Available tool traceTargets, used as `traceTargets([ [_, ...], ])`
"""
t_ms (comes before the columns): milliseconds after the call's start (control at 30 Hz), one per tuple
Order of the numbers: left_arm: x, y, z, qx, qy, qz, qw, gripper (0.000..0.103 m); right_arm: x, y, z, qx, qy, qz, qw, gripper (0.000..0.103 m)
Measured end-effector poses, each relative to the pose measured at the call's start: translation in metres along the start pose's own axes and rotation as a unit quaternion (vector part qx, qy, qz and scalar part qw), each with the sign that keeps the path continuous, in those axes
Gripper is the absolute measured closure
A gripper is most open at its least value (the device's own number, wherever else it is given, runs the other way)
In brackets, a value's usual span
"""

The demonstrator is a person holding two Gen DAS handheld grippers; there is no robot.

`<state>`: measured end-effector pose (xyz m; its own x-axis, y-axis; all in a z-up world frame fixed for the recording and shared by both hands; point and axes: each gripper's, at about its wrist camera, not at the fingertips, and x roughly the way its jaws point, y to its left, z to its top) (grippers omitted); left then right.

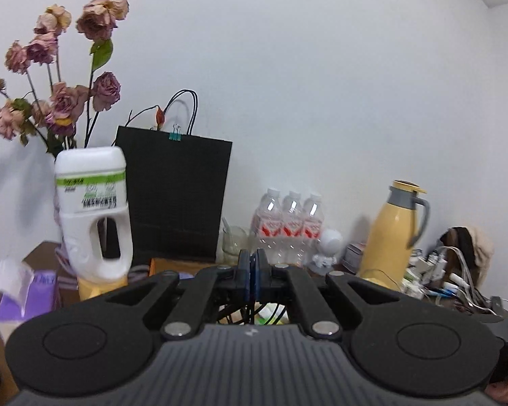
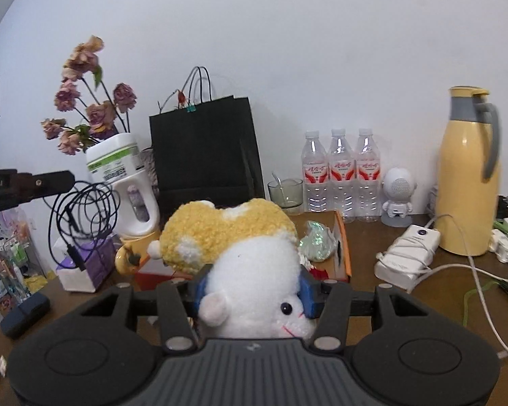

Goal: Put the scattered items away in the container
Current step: 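Grasp the black earphones with the left tool while the right tool grasps the plush sheep, then carry the earphones and sheep into the box and open both tools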

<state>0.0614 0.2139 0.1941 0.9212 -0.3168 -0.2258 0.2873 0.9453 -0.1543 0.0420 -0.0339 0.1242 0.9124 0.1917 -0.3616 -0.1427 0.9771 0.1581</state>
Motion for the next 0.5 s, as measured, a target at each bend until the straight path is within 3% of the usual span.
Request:
traceTargets([
  [167, 0.071, 0.014, 0.019, 0.009, 0.020, 0.028, 0.9994, 0.100, 0.068, -0.004, 0.040, -0.002, 0.020, 0.010, 1.000, 0.054],
  [267, 0.116, 0.024, 0.016, 0.017, 0.047, 0.051, 0.9975, 0.100, 0.119, -0.006, 0.057, 0.010, 0.058, 0.017, 0.998, 0.054],
  [400, 0.175, 0.043, 0.003, 0.012, 0.100, 0.068, 0.9926, 0.100, 0.186, 0.000, 0.058, 0.014, 0.120, 0.030, 0.992, 0.054],
  [500, 0.212, 0.049, -0.010, 0.038, 0.131, 0.084, 0.9871, 0.100, 0.224, 0.011, 0.049, -0.001, 0.154, 0.027, 0.988, 0.054],
])
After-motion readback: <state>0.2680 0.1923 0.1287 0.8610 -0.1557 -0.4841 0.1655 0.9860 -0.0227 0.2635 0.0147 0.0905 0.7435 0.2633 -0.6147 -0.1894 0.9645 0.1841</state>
